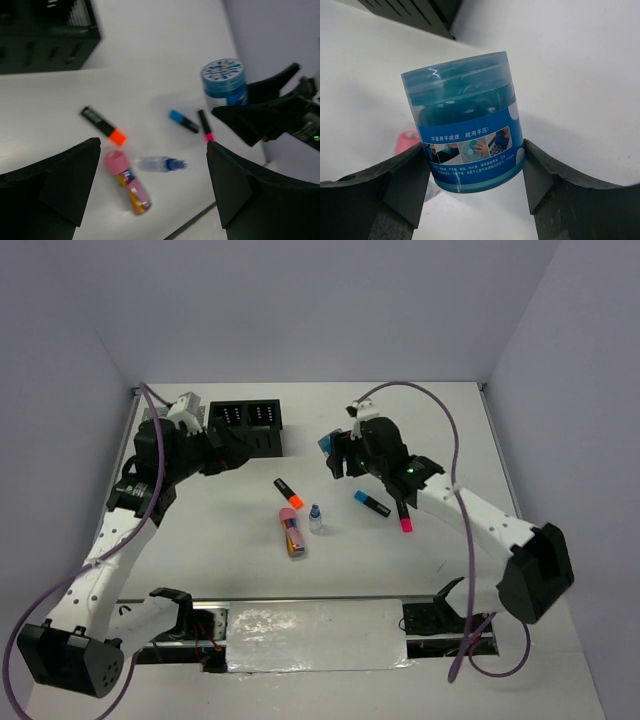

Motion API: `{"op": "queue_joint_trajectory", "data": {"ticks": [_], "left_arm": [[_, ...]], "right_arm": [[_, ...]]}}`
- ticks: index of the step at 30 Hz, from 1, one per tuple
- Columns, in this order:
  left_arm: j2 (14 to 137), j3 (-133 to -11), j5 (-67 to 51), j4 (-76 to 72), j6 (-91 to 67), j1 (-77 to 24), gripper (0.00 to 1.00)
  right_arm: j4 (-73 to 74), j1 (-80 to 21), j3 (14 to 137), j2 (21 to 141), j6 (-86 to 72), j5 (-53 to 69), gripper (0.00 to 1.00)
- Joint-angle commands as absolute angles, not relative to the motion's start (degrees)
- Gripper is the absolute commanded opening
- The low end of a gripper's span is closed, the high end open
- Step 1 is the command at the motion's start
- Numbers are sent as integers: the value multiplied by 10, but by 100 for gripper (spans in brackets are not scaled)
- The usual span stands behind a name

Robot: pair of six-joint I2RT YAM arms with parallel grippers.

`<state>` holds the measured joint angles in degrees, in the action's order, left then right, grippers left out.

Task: Sort the stationery into containers
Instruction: Pick up the storage box at the center of the board, then place the storage box in the storage box.

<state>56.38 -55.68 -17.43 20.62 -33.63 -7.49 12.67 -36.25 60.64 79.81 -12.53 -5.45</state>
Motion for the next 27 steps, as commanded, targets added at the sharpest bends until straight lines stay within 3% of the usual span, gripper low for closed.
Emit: {"op": "queue_joint_trajectory", "data": {"ticks": [1,5,10,27], "left_arm": [[588,-592,-253,52,-434,-144,99],[635,-635,-213,5,-451,-251,99],[689,-666,-199,-26,-456,-305,99],[743,-672,-225,-62,-475,-348,99]], "right_arm": [[67,-367,593,708,-136,-20,0],[17,-367,543,631,-156,78,0],[-17,-376,496,558,-163,124,0],[-27,-385,504,555,-161,152,0]]}}
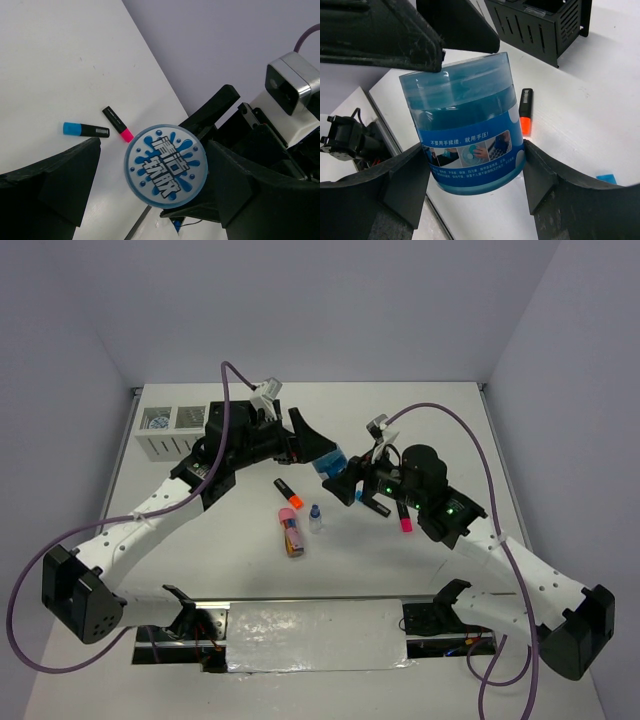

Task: Sort the stationery into containers
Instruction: Place the storage box in the storage box.

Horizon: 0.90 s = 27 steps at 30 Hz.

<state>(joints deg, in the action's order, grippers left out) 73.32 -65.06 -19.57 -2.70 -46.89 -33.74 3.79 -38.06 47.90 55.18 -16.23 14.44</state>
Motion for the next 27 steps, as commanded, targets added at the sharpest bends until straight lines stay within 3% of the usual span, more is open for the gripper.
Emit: {"op": "queue_joint_trajectory", "data": {"ticks": [1,14,16,19,22,23,25,26,27], "left_arm": [[744,-672,-229,-64,-477,-348,99],[730,-668,-225,-47,-468,-350,98],[729,-665,-226,-48,-468,-350,96],[731,-670,-227,-49,-464,-350,86],[737,-678,-229,-52,-460,-350,64],[741,-682,-227,-51,-458,-350,44],[744,-695,-220,-40,-450,-350,20],[747,-704,-213,-27,-445,-350,0],[752,-714,-189,6,-428,-350,0]], "right_arm": [[-26,-385,507,558,-160,147,0],[-17,-385,527,555,-150,124,0],[-13,-386,533,560,-149,127,0],[-18,-386,533,566,-152,134,0],[-29,-386,525,564,-156,145,0],[-32,-384,521,562,-156,151,0],[-50,-386,506,556,-151,158,3],[-56,-385,499,549,-151,162,12],[-61,-384,491,545,-156,155,30]]}}
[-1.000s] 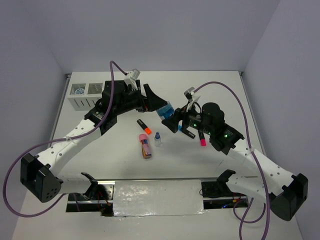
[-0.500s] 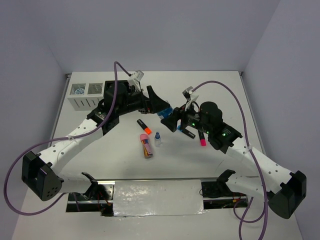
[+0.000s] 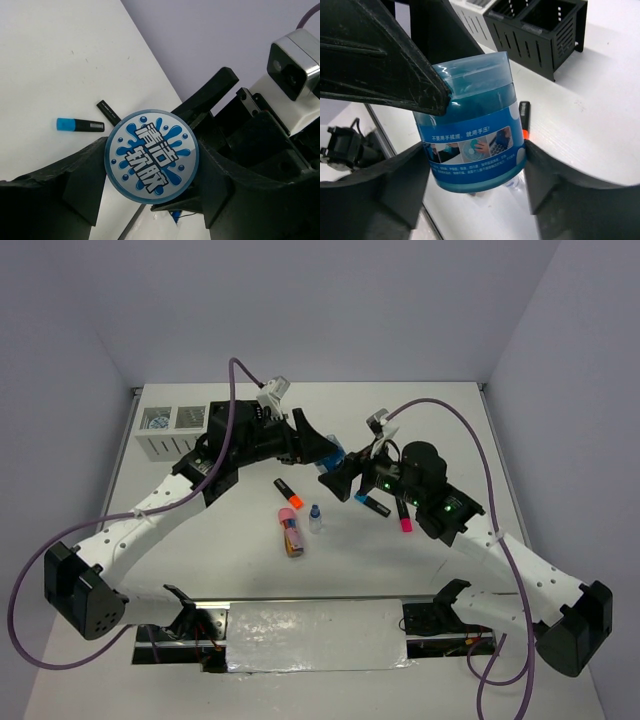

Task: Sort the stationery into containers
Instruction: Place the storage box in the storage box.

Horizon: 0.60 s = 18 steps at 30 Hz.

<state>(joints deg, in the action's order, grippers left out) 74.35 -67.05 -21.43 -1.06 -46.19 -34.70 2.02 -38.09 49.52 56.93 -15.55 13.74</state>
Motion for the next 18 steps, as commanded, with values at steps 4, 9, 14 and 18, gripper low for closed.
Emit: {"op": "queue_joint_trajectory", "data": {"ticks": [4,9,14,18], "left_arm": [[752,-782,-105,123,-381,-327,0],[739,-838,-10,236,-345,-231,0],[777,-923,142,329,-312,-101,0],[811,-941,186,313,-304,-22,0]], "right_arm": [[-29,-368,459,532,-184,66,100],[37,-351,441,507,-178,3,100],[63,-345,420,455,-166,4,100],[78,-345,424,444,-163,32,100]]}}
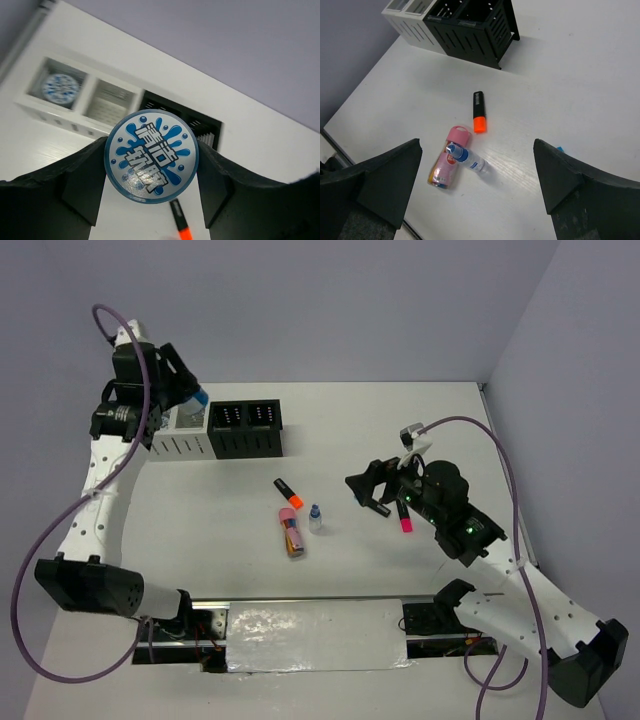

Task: Sort the stationery into containers
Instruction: Place the storage box in the storage box.

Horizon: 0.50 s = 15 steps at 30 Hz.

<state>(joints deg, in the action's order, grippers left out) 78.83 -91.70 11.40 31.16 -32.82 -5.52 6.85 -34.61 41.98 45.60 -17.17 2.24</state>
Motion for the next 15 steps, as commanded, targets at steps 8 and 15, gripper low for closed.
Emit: {"op": "queue_joint_trajectory", "data": {"ticks": [8,15], "left_arm": [[908,-974,205,273,-293,80,0],[994,-1009,134,269,-312,150,0]], "right_arm": [[83,-345,411,425,-154,62,100],[76,-345,402,400,-153,83,100]]}}
